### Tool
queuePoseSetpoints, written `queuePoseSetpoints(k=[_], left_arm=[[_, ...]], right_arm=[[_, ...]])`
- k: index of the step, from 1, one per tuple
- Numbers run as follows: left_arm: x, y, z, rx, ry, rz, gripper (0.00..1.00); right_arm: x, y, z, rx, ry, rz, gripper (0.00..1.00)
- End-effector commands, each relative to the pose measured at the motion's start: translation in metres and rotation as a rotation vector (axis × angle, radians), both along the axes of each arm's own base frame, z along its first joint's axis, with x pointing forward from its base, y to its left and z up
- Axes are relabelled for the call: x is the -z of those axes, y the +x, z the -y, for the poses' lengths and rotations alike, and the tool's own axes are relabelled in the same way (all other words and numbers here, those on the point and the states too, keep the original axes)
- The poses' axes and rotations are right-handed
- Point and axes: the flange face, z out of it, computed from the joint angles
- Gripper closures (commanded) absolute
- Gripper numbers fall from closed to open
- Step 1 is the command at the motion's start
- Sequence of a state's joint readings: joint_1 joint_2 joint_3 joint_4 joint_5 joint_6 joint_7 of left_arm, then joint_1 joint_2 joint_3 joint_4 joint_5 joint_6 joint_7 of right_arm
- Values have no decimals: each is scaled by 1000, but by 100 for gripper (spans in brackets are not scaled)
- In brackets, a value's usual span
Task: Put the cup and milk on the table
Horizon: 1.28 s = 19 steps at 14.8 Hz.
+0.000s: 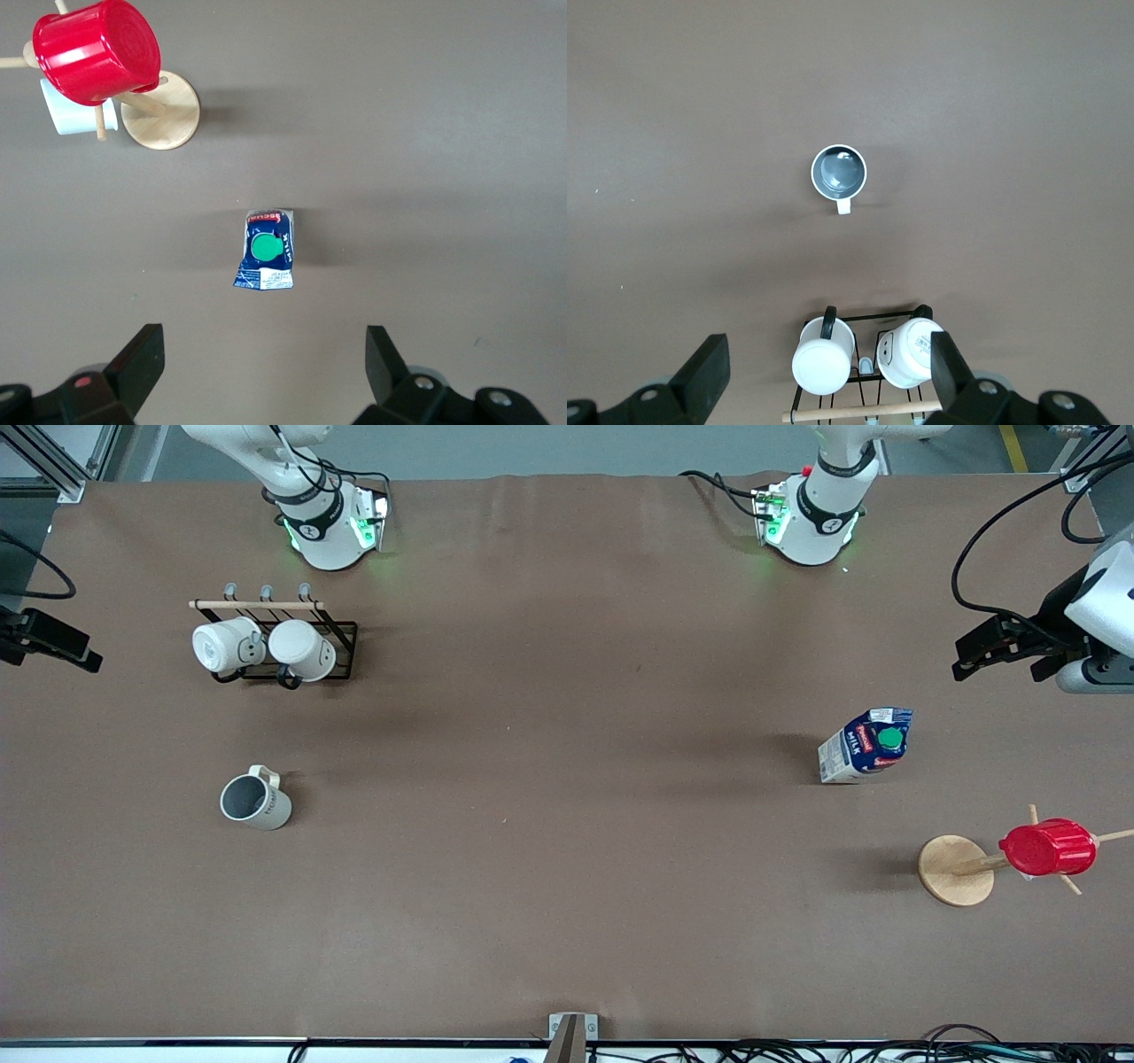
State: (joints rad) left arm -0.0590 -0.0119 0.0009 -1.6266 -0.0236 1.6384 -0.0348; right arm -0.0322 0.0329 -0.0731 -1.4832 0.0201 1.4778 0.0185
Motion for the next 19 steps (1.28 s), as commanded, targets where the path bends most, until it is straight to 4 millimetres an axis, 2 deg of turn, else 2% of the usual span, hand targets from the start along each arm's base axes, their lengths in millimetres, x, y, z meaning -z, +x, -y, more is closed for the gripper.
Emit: queuePoseSetpoints(k=[1,9,10,12,14,19], left_arm=[[-3,0,-2,19,17,14,1],[2,2,-7,14,42,6,2],[1,3,-6,11,40,8,2],[8,3,-8,-5,36,-6,2],[28,7,-7,1,37,-20,2],[109,12,-7,1,41,-46,0]], right_arm=[[-2,-9,-2,-10,2,2,0],[-1,-8,0,-24,2,5,0],[2,-7,-1,-25,2,5,0],[20,2,-1,-27,0,20,0],[70,17,-2,-29,-4,35,0],[209,43,3,-50,-17,55,0]])
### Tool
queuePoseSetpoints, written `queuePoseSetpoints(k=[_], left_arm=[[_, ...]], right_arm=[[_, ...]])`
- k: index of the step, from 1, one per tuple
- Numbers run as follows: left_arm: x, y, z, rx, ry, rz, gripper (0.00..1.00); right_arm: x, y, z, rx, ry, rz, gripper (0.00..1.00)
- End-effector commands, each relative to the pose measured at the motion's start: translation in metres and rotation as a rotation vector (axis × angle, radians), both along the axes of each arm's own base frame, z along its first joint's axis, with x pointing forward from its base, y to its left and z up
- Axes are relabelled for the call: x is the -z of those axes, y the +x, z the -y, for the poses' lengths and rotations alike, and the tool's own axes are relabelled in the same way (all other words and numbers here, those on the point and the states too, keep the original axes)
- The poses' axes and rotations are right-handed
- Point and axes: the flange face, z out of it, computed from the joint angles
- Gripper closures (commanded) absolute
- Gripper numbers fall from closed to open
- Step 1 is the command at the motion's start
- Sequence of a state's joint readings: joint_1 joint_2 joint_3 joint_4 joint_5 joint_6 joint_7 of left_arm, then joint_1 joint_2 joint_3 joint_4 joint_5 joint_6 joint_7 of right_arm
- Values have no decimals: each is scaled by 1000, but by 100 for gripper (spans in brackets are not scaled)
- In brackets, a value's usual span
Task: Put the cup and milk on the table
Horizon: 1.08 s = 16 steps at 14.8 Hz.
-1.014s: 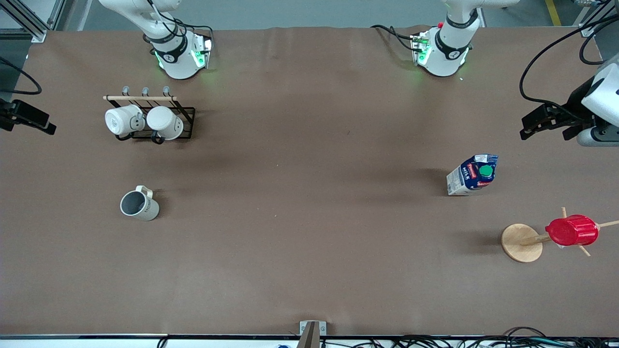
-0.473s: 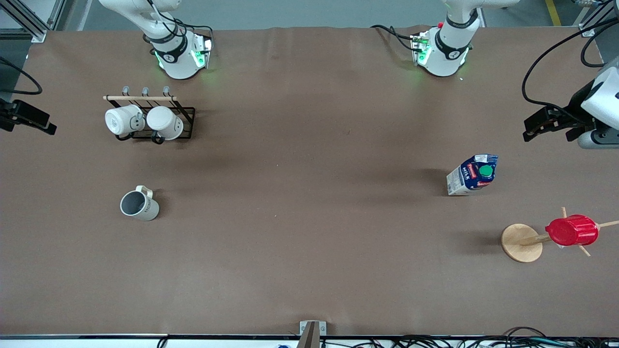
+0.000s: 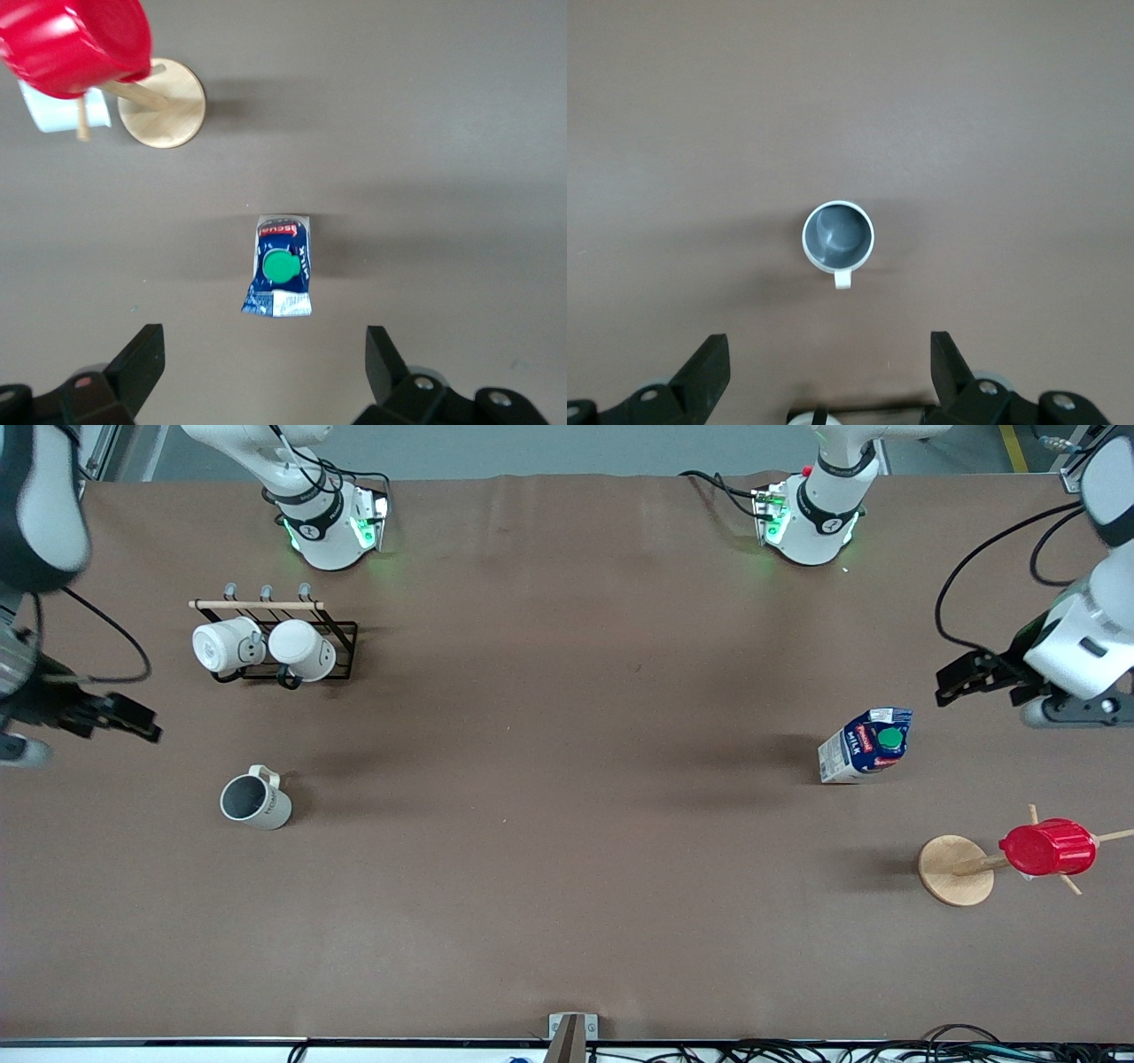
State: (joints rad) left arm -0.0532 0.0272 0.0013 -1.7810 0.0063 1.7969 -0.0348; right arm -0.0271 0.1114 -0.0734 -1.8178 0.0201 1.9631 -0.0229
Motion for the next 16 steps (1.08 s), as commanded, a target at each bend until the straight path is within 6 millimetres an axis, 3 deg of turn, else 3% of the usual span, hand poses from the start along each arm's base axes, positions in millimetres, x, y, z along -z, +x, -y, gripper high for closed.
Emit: queuePoseSetpoints(k=[1,5,9,13,16], left_arm=[[42,-3,-2,5,10,-7,0],[98,-7,-2,17,7,19,0],[140,0,-2,20,8,-11,0],[166,6,-2,19,8,-28,0],[178,4,-3,16,8,-44,0]], right_arm=[[72,6,3,-18,-5,-31,0],[161,21,18,-85,-25,-50,0],[211,16,30,-106,-44,17,0],[232,7,21,-109,-40,14,0],[235,6,20,-112,-39,13,0]])
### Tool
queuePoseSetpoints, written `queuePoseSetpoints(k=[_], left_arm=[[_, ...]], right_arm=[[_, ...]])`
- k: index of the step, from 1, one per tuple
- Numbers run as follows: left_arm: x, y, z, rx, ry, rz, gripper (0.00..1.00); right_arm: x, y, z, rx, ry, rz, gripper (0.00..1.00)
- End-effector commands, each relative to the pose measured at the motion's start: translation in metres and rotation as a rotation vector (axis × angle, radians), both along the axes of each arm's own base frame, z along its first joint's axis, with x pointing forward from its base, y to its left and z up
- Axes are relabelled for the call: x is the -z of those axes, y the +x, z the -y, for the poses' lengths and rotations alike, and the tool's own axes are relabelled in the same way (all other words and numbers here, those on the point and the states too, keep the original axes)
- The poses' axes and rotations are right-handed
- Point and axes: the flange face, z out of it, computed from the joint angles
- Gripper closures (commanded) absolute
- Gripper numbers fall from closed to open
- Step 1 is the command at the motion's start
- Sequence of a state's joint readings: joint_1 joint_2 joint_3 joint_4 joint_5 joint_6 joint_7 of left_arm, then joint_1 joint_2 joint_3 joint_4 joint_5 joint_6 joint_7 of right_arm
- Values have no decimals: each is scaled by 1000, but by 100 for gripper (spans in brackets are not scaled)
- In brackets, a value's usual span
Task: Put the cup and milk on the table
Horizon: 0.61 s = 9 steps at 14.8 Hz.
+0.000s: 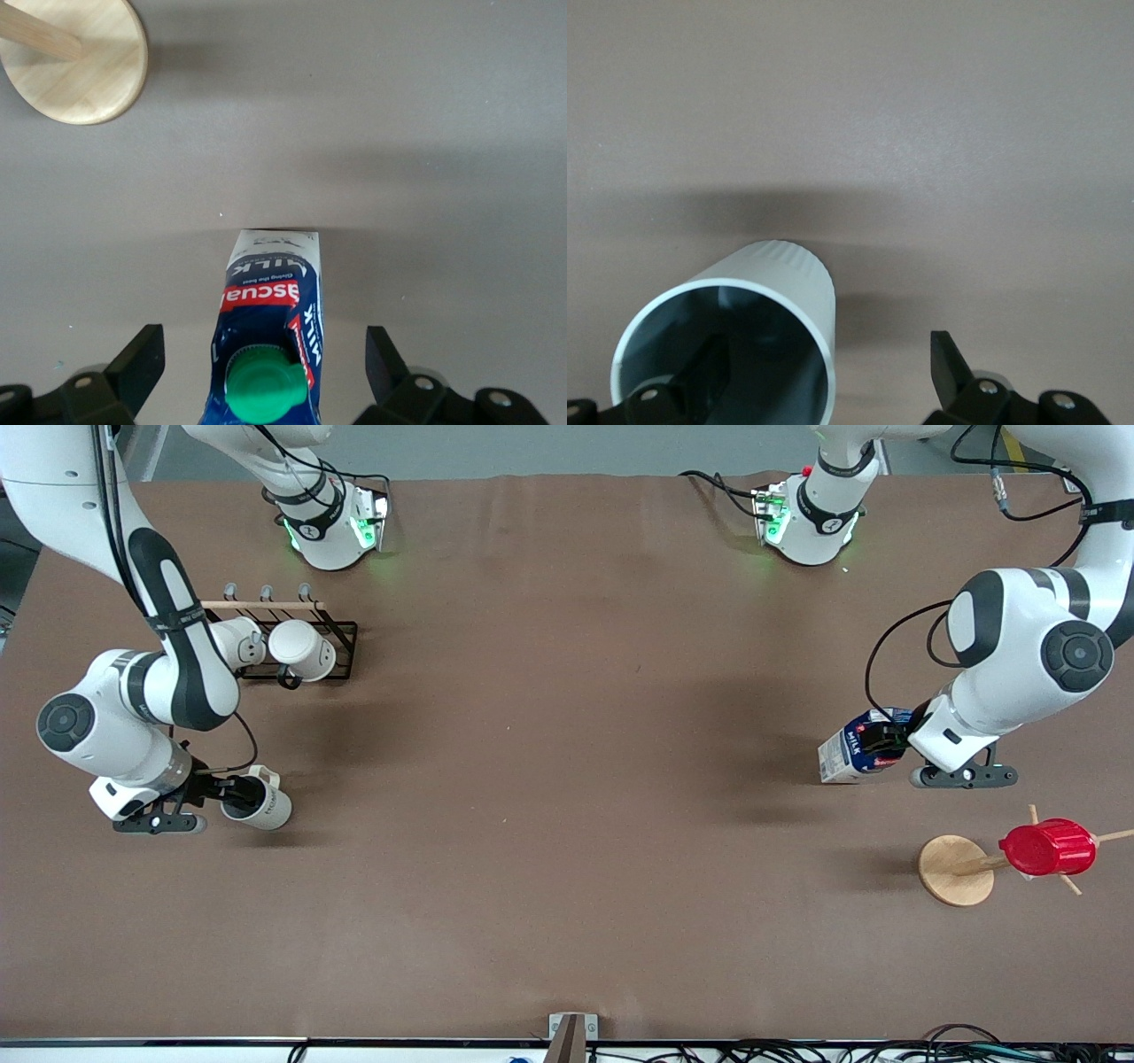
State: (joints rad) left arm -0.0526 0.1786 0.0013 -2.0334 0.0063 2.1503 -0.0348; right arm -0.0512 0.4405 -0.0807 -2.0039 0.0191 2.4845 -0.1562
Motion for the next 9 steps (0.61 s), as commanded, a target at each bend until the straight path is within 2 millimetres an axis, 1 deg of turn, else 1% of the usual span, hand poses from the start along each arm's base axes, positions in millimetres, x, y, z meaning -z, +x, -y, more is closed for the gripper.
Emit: queuePoseSetpoints(k=[1,2,3,4,5,6,7,9], left_arm=[[6,-3,-8,7,6,4,0],[7,-4,-8,7,6,5,1],[9,-5,-8,7,6,1,1],[10,-5,-8,7,6,-1,1],[11,-6,-8,5,7,-2,1],[13,-8,-8,5,7,-9,1],[15,-9,-7,7,7,-12,1],[19,-12,-7,1,8,-22,2]], right_arm=[[3,-5,-2,-11,-3,22,3],[6,-4,-2,-10,-4,28,10],[7,-4,-3,-13,-4,27,25],[7,-4,-4,-16,-4,28,57],[7,-4,-3,-15,-5,30,82],[8,-3,-3,-12,-5,30,98],[8,-3,-3,-9,-4,28,100],[7,-2,-3,-7,-4,27,100]])
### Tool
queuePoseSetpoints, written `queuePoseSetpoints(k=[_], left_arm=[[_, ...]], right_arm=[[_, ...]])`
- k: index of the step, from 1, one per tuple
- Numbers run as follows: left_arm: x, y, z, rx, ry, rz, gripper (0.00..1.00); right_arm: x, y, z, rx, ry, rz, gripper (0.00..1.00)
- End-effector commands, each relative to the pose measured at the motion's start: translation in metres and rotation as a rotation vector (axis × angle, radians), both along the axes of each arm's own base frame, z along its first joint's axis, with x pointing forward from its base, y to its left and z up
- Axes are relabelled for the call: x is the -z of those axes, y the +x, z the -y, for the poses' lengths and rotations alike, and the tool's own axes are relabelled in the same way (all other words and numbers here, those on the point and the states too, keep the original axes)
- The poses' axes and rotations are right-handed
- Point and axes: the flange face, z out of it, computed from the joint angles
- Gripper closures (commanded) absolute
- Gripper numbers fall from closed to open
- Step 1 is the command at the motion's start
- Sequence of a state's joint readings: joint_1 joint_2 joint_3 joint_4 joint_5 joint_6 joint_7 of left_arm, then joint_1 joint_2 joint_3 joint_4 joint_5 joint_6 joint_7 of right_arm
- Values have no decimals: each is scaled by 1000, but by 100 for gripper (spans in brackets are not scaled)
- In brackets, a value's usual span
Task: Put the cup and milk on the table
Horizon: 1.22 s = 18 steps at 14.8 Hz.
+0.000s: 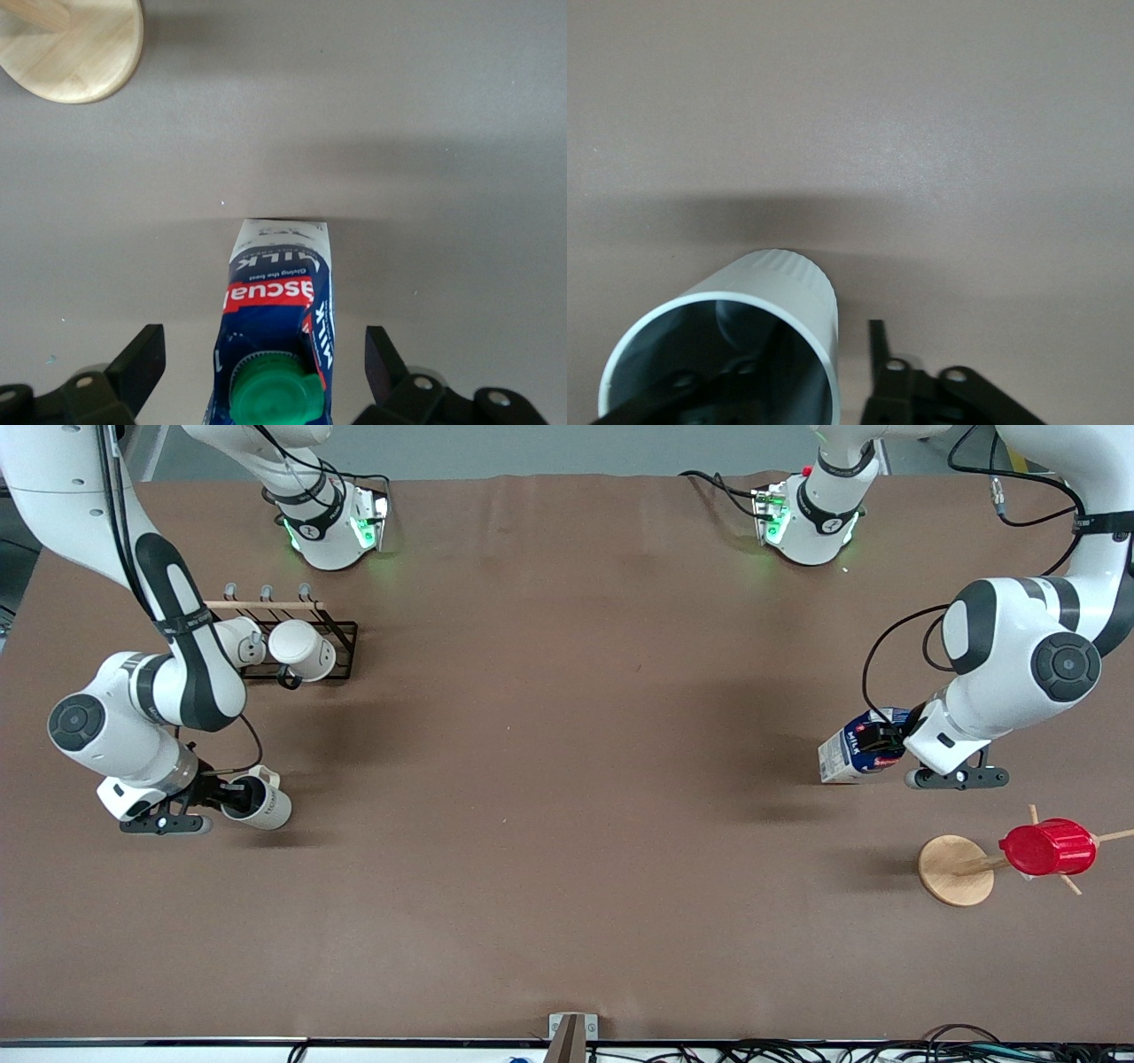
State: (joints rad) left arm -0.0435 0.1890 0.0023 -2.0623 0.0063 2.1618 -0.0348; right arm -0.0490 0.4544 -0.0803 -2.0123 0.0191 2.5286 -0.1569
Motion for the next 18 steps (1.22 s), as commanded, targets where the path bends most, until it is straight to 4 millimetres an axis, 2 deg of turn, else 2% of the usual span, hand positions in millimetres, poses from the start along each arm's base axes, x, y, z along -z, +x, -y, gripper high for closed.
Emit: queuePoseSetpoints(k=[1,2,3,5,6,7,9,10,11,12,14,17,18], left_arm=[[1,-6,-1,10,6,7,2],[1,-6,-1,6,6,7,2],[1,-6,-2,5,7,5,2],[-1,-6,-2,5,7,7,2],[-3,-4,-3,3,6,11,8],[-5,-3,-3,-2,4,18,30],[-8,-2,-4,-4,2,22,67],[-10,-1,-4,-3,2,27,75],[-12,-1,-3,-1,2,31,81],[-15,-1,-1,0,1,34,84],[-32,0,-5,-11,1,54,85],[-65,7,1,-21,1,64,86],[-80,13,13,-24,0,67,86]], right_arm=[[-1,-2,-1,0,1,3,100],[-4,-1,-4,0,2,1,100],[-9,1,-17,-16,8,-13,100],[-47,14,-55,-65,29,-42,100],[-67,23,-82,-70,48,-66,100],[-86,31,-108,-52,65,-85,100],[-120,41,-166,-33,95,-76,100],[-130,40,-201,-19,110,-60,100],[-135,35,-247,0,120,-49,100],[-134,33,-283,24,111,-42,100],[-131,29,-350,84,98,-23,100],[-114,0,-432,111,109,-43,100],[-111,-16,-459,102,109,-45,100]])
